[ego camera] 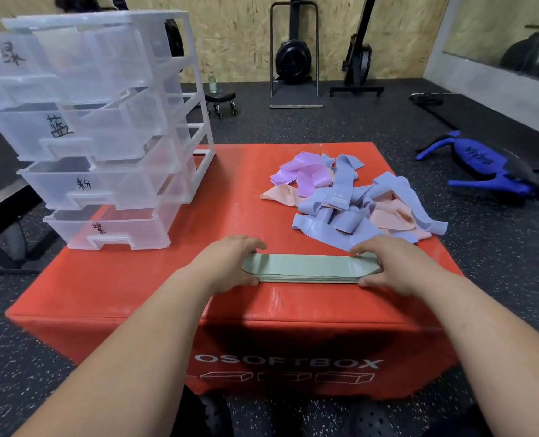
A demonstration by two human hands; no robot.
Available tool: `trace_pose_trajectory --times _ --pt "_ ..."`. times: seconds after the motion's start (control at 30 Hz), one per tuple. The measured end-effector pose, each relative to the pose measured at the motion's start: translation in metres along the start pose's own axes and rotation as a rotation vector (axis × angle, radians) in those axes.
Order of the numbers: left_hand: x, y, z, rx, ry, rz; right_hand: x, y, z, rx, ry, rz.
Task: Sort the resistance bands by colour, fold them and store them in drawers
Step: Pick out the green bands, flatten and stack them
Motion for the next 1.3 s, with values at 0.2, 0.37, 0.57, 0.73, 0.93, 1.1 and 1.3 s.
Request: trace_pose_trajectory --times 0.2,0.37,0.57,0.73,0.93,1.1,1.3 --pt "0.003 -0.005 -0.002 -0.015 0.001 0.003 -0.001 -0.003 0.002 0.011 0.012 -0.021" --pt "0.008 -0.005 -0.003 0.004 0.028 0.025 0.000 -0.004 0.004 0.014 0.017 -0.061" --pt "0.009 -0.006 -0.006 0.003 0.056 -0.002 -0.003 -0.004 0.001 0.014 0.030 -0.085" --pt "0.012 -0.007 -0.008 0.006 0.075 -0.005 -0.002 -0.007 -0.001 0.036 0.005 -0.063" --pt "0.014 -0.015 -0.013 -0.031 0.120 0.147 -0.012 -0.018 -0.002 -0.025 0.014 -0.188" --pt "0.005 -0.017 -0.021 -0.035 0.168 0.145 -0.013 -0.022 -0.006 -0.097 0.159 -0.237" --pt "-0.022 0.004 -0.031 0.010 0.211 -0.007 -0.010 -0.006 -0.013 0.065 0.264 -0.149"
Point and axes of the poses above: each hand's wrist, its own z-axis away from the middle knuckle, its own y-axis out of the palm, x = y × z, the point moved 1 cm from there along -z, towards the middle knuckle, and after that the axes turned 1 degree about -x, right-handed, at the moved point
